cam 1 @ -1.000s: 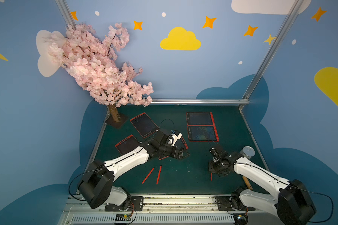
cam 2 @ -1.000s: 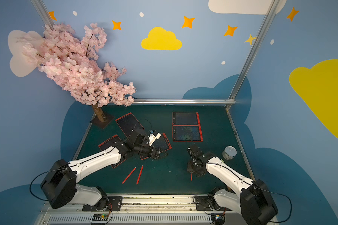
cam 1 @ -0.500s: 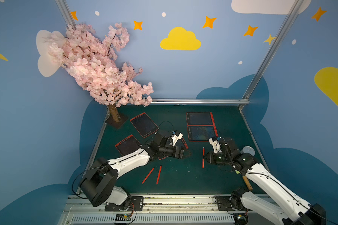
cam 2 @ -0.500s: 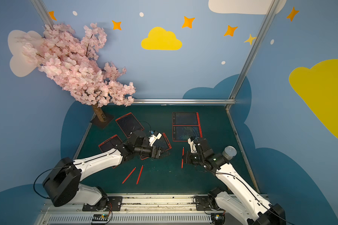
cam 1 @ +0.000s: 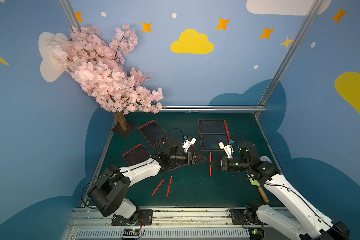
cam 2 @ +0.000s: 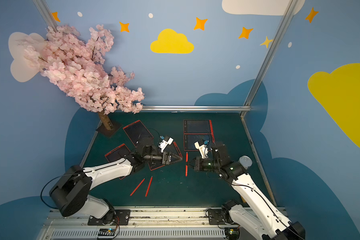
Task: Place the stylus back onto the writing tablet
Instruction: Pick up the stylus from the center of the board.
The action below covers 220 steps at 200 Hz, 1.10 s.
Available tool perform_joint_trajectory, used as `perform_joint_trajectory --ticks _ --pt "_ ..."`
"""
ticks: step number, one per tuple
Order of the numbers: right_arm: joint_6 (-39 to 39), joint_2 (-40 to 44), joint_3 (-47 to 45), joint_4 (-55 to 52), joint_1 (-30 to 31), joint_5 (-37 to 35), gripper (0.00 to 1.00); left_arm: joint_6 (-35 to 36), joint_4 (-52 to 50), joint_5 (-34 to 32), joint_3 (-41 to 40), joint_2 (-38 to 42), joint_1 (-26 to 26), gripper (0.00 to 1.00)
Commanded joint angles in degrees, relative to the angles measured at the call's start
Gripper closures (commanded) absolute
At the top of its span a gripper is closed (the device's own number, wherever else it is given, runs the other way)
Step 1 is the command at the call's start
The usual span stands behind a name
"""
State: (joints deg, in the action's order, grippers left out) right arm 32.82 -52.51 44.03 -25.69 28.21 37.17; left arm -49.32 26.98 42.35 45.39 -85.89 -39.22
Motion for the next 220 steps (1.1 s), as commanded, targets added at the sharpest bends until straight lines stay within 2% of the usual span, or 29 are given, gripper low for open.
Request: perform_joint_trajectory --ticks 1,23,58,113,220 --pt "0.88 -0.78 -0.23 2.64 -0.20 3.76 0.95 -0.48 2.26 2.00 1.63 -0.31 0.20 0.31" --pt "1.68 -1.77 -0.84 5.00 -0.25 6.32 0.95 -0.60 2.70 3.24 2.06 -0.42 0.19 0.35" --pt "1.99 -3.96 -0.42 5.14 -0.20 8.54 0.95 -1.56 4.55 4.58 2.34 -0.60 0.19 0.50" --pt "1.29 -6.62 0.45 5.04 -0.18 12.93 0.95 -3.09 6.42 5.04 2.56 -1.10 0.41 0.60" --pt "0.92 -7.25 0.28 5.41 -0.12 14.47 0.95 -5.00 9.13 5.98 2.34 -1.92 0.91 0.84"
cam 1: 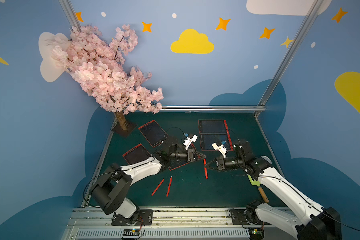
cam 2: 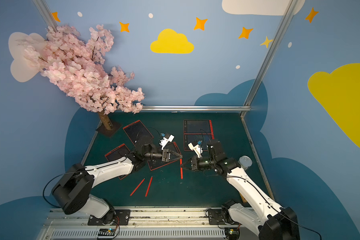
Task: Place the stylus back onto the writing tablet
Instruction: Pick up the stylus from the center of the board.
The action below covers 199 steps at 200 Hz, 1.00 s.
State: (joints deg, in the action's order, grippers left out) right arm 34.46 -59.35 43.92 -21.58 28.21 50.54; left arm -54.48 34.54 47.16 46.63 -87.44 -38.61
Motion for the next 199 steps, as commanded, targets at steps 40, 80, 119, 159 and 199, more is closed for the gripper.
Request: perform_joint_trajectory --ticks 40,80,119,159,199 --pt "-0.54 -0.76 0.34 1.20 -0.17 1.68 0.91 -0.10 2.95 1.28 0.66 0.08 0.52 0.97" --pt "1.86 0.16 -1.58 4.15 -0.17 2.91 0.77 -1.81 5.85 0.30 -0.57 1.35 1.16 0.97" --pt "3.86 1.69 -3.22 5.94 -0.16 2.72 0.71 -5.02 8.96 0.20 -1.25 1.44 2.30 0.97" --pt "5.45 2.05 -4.18 7.97 -0.08 3.59 0.70 -7.28 11.41 -0.04 -1.84 1.56 3.02 0.97" --pt "6.73 2.31 -4.72 9.65 0.16 3.86 0.70 -9.26 13.61 -0.83 -2.90 1.83 3.65 0.97"
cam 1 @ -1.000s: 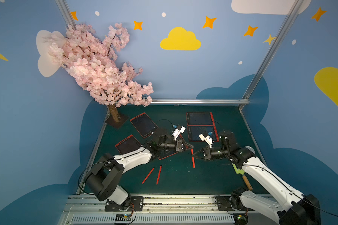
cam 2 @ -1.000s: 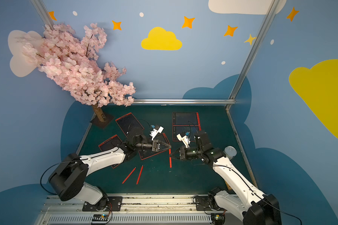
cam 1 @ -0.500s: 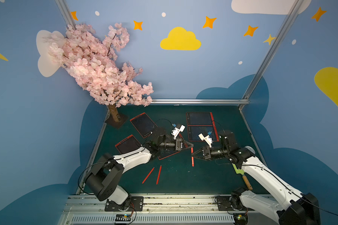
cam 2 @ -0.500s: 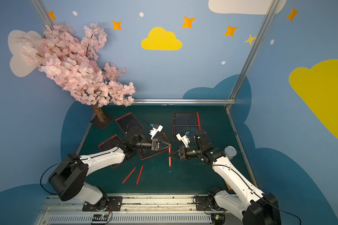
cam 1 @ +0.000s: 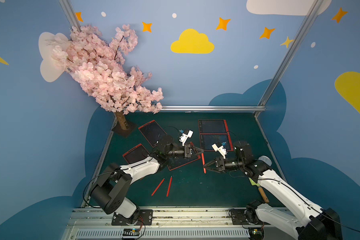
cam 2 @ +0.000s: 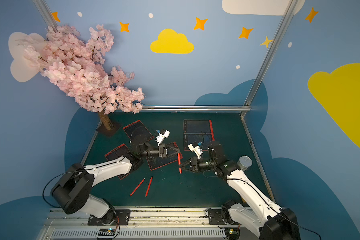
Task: Place the stylus back onto the writing tablet
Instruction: Pick up the stylus from the center of the board.
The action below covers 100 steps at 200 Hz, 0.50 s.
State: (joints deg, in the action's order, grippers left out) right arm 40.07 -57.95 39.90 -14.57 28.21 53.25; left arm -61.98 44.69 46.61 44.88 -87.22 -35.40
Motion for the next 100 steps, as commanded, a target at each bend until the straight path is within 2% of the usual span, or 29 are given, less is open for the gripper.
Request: perform_joint_trajectory --ticks 1,67,100 --pt "1.13 0.91 -0.70 2.67 0.17 1.15 0.70 -1.80 3.56 -0.29 -1.13 1.61 0.47 0.97" --pt "2.15 -0.56 -0.26 4.53 0.97 1.41 0.71 -4.81 7.01 -0.89 -1.74 0.74 0.94 0.97" --pt "2.20 -0.71 -0.04 4.51 1.45 0.98 0.78 -6.21 9.00 -0.97 -1.84 -0.12 1.07 0.97"
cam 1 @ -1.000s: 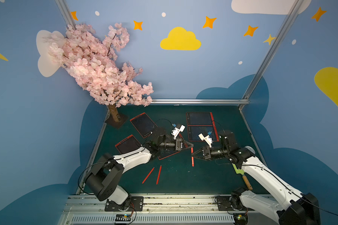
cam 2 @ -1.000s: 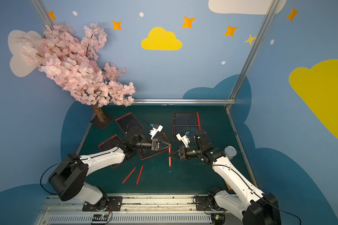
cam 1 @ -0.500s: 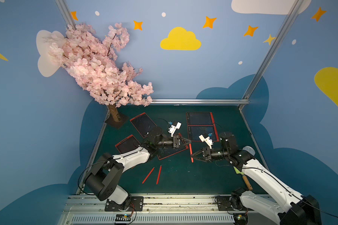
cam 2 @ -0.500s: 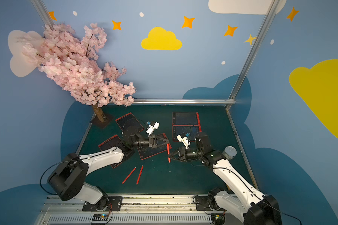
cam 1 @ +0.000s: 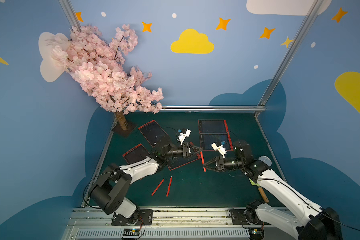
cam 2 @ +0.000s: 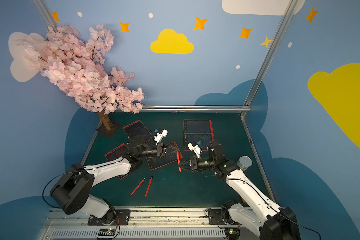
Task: Place the stylus back onto the writing tablet
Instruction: Pick up the stylus from the center of the board.
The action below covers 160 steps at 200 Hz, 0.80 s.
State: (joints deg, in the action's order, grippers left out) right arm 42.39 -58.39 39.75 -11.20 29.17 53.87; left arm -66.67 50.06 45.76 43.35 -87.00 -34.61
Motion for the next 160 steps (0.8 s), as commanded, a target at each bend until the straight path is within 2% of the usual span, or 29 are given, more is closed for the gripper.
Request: perform_joint_trajectory --ticks 1,39,103,136,160 --pt "-0.12 -0.30 0.13 1.16 0.51 0.32 0.78 -1.57 3.63 -0.18 -0.30 -0.30 0.26 0.97" --pt "-0.21 -0.39 0.15 1.23 0.87 0.11 0.83 -1.79 4.20 -0.26 -0.50 -0.64 0.25 0.97" --pt "-0.03 -0.57 0.51 1.74 1.05 -0.88 0.85 -1.63 4.17 -0.26 -1.08 -0.71 0.16 0.97" --pt "-0.10 -0.64 0.68 1.55 1.09 -1.01 0.92 -1.33 2.98 -0.18 -1.15 -0.52 0.16 0.97" --pt "0.05 -0.32 0.81 1.59 1.30 -1.04 0.97 -0.25 -1.86 -0.89 -0.36 0.29 0.15 0.90"
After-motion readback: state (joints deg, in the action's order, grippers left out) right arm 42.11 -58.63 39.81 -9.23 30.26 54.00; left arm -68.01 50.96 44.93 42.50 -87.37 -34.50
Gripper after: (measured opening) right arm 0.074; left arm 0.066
